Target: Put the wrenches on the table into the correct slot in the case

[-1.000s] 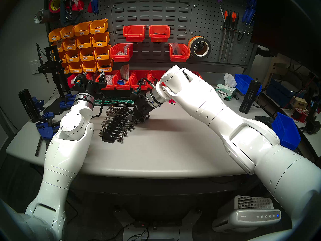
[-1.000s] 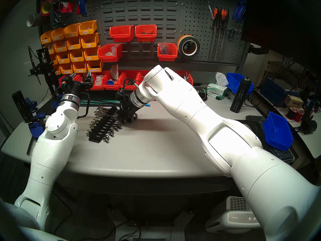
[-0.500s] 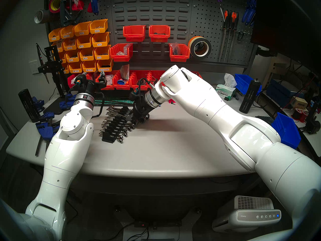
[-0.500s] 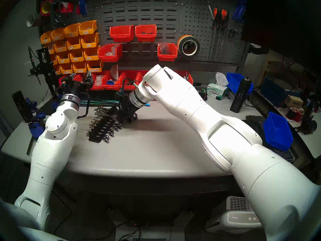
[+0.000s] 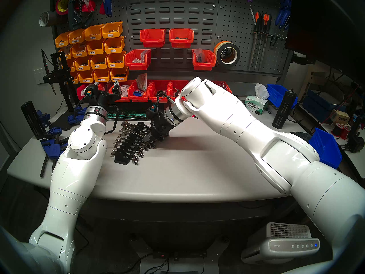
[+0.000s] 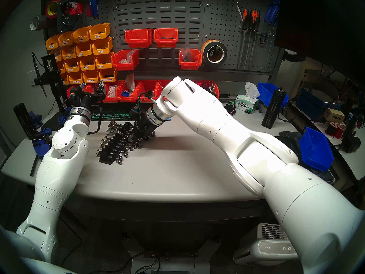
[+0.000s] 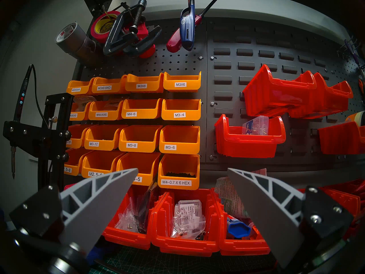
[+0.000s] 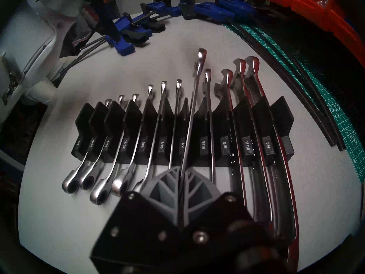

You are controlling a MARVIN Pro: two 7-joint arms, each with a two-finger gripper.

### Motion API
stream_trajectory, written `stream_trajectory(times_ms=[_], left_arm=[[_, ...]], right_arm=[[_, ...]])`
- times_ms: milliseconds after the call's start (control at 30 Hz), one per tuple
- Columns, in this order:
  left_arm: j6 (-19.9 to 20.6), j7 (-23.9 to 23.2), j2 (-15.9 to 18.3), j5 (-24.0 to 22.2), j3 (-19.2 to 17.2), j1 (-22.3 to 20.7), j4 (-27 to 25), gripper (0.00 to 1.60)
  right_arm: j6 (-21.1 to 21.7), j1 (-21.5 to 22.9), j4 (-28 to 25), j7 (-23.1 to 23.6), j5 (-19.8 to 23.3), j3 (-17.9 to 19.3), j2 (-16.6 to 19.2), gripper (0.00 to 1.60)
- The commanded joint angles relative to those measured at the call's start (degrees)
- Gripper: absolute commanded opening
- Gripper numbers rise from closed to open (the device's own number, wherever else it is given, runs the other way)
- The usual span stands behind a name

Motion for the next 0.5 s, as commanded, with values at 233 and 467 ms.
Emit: stream_trajectory(times_ms=[233,467], left_arm=[[-0.66,-0.02,0.08,0.01,-0.46,-1.82,-1.60,1.60],[-0.65,-0.02,0.08,0.01,-0.46,-1.82,-1.60,1.60]], right_arm=[[-1.20,3.00,-2.72,1.51,0.21,0.40,0.83,0.00],[-1.71,3.80,-3.43,1.25,-0.14,0.66,1.25,0.00]])
